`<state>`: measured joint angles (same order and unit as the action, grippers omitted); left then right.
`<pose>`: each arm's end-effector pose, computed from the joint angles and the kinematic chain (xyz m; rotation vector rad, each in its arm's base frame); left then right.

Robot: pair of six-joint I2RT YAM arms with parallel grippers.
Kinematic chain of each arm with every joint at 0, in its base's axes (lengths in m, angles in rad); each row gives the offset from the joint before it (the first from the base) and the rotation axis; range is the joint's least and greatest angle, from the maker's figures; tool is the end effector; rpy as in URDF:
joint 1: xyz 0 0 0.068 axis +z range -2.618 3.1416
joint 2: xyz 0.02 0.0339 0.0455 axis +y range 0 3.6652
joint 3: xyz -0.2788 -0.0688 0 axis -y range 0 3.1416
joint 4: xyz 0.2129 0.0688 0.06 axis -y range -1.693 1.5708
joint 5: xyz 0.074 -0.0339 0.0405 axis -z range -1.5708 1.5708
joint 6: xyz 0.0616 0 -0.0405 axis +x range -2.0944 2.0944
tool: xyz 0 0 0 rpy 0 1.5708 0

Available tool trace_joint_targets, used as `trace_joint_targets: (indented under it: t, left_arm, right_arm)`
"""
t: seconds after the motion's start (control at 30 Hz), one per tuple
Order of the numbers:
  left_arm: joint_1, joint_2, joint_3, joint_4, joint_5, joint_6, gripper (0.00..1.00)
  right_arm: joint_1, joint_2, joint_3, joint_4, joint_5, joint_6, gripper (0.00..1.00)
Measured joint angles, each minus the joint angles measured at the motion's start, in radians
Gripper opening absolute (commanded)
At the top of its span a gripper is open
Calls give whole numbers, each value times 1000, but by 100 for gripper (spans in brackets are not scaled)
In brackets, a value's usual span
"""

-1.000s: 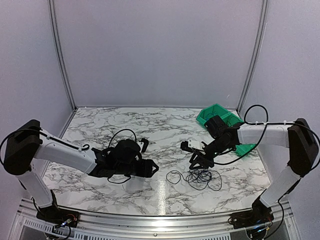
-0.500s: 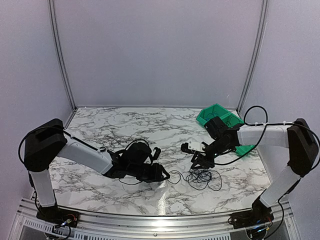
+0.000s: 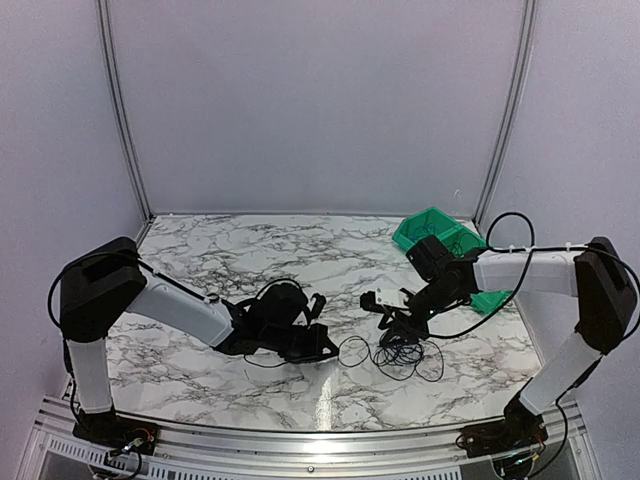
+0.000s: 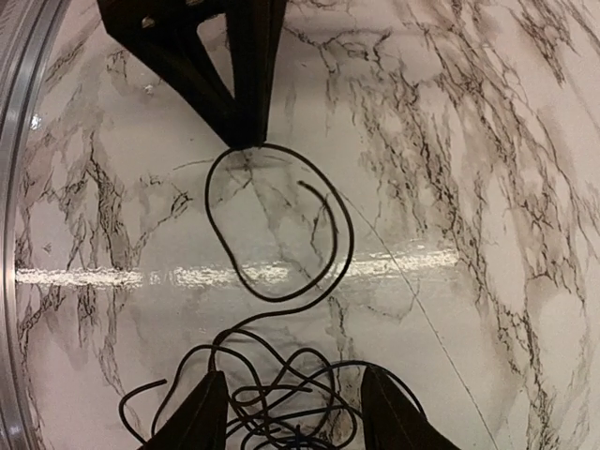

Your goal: Untangle the cables

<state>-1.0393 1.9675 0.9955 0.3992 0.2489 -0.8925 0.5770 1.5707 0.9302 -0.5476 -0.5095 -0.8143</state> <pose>0.1945 -0.3608 0.1561 0.3479 2.4426 -1.2786 0.2135 0.1748 0.1946 -1.7933 1.9403 0.6218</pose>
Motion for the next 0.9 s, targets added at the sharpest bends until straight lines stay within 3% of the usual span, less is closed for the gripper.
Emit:
trace_joint_targets:
  t: [0.33, 0.7, 0.73, 0.8, 0.83, 0.9]
  left_arm:
    - [33, -244, -97, -45, -95, 94, 0]
    - [37, -608, -46, -399, -432, 336, 0]
    - [37, -640, -30, -428, -464, 354, 3]
    - [38, -693, 0, -463, -512, 382, 34]
    - [38, -716, 13, -476, -531, 392, 46]
    - [39, -738, 23, -485, -553, 391, 56]
  right_arm:
    - [54, 68, 0, -48, 8, -32, 56]
    - [64, 116, 0, -48, 67, -28, 56]
    - [65, 116, 0, -48, 69, -28, 55]
    - [65, 116, 0, -46, 74, -27, 55]
    - [65, 116, 0, -45, 76, -27, 55]
    - [65, 116, 0, -44, 80, -25, 55]
